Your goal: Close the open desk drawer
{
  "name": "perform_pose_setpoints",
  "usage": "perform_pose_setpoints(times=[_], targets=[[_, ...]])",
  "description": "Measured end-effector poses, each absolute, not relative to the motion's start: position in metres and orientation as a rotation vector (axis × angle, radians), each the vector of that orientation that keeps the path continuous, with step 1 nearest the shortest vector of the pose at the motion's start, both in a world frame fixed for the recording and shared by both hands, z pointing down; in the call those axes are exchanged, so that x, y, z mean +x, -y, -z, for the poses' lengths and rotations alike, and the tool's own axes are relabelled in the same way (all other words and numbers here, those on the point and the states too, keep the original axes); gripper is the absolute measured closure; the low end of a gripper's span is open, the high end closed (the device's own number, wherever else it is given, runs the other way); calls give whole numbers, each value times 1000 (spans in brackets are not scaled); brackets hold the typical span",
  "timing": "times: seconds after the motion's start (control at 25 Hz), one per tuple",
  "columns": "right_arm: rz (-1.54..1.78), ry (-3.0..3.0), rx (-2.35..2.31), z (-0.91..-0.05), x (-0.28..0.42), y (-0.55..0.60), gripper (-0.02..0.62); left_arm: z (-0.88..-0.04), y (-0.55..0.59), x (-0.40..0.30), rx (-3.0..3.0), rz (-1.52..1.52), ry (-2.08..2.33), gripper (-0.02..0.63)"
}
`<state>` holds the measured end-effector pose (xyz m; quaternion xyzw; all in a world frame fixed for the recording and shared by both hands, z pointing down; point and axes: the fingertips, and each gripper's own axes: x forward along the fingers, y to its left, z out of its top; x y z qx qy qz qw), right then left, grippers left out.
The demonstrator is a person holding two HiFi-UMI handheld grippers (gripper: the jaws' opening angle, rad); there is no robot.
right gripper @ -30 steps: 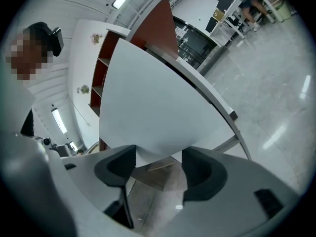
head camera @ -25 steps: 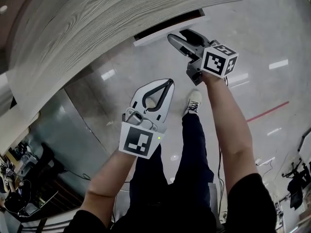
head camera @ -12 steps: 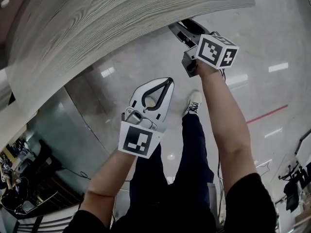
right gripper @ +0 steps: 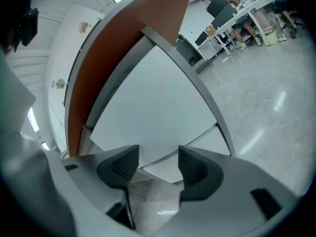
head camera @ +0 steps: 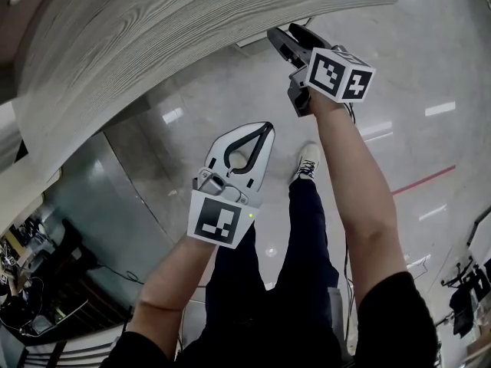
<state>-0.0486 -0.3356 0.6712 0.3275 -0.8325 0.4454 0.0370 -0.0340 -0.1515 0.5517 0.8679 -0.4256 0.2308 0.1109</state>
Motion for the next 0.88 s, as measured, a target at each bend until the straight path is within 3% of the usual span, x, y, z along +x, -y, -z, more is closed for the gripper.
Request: perform_pose_setpoints(times=[0.04,0.08,0.12,0.16,0.36,0.88], targets=[[-1349,2566,997,-667,-50,332,334,-549,149,-34,2553,-675,1253,595],[-1327,2577,984,-663,-51,326,387,-546,147,-35,2557,-668,1258,595],[-1302,2590,968,-658,-52,319,532,-543,146,-35,2558,-649,1267,595],[-1276,2609,943,-652,-52,311,572,-538,145,-36,2545,-604,1285,595],[-1159,2733,824,-599,-48,275,578,-512,145,-39,2428,-317,1366,595],[-900,2820,874,-411,-5,184,578,-407,97,-45,2443,-259,1215,595]])
